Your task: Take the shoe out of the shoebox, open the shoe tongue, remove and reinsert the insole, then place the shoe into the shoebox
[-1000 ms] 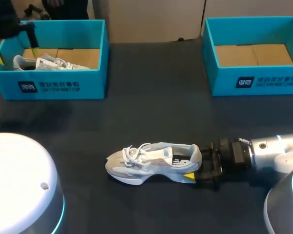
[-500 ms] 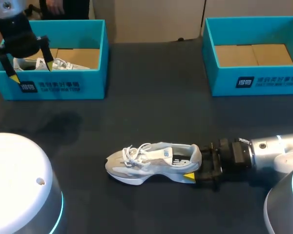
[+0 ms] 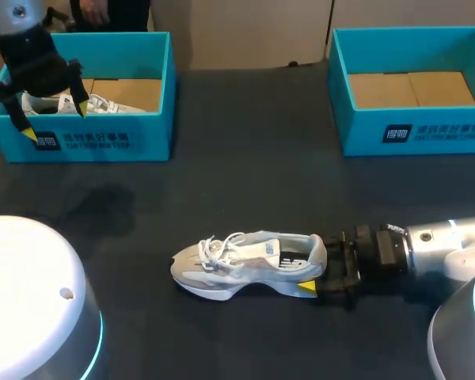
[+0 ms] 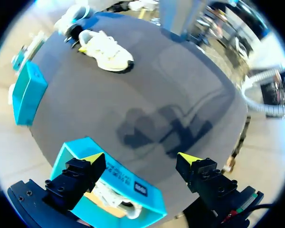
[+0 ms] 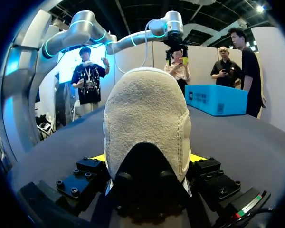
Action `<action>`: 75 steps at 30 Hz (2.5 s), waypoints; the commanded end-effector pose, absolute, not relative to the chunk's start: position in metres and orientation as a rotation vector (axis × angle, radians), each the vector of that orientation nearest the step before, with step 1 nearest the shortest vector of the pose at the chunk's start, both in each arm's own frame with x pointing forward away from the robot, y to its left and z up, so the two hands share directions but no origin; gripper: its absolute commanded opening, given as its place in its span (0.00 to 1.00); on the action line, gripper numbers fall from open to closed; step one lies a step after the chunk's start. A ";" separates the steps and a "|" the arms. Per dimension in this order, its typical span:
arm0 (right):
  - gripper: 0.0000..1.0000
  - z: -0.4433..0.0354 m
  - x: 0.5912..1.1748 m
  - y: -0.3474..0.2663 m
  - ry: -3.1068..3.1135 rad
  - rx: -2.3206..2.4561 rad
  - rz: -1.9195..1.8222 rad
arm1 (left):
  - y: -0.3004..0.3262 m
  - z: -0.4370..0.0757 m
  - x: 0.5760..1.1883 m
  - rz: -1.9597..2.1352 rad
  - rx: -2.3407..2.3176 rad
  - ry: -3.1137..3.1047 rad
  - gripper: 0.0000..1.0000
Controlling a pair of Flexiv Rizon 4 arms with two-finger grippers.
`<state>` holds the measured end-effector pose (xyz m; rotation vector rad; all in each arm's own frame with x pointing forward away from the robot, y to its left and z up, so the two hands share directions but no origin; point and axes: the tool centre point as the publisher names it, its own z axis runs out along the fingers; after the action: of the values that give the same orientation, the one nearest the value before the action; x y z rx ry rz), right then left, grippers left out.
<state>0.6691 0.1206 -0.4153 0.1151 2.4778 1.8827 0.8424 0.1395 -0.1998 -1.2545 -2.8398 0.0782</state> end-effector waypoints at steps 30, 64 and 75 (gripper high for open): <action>0.00 -0.414 0.669 0.121 2.480 0.115 1.878 | 0.098 -0.215 0.776 -0.053 -0.064 -3.177 1.00; 0.00 -0.414 0.669 0.121 2.480 0.115 1.878 | -0.016 -0.241 0.701 -0.120 1.549 -2.685 1.00; 0.00 -0.414 0.669 0.121 2.480 0.115 1.878 | -0.025 -0.238 0.695 -0.077 1.559 -2.684 1.00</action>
<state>0.6691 0.1207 -0.4153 0.1150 2.4776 1.8828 0.6973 -0.0287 -0.2384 1.5580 -2.6841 -0.0889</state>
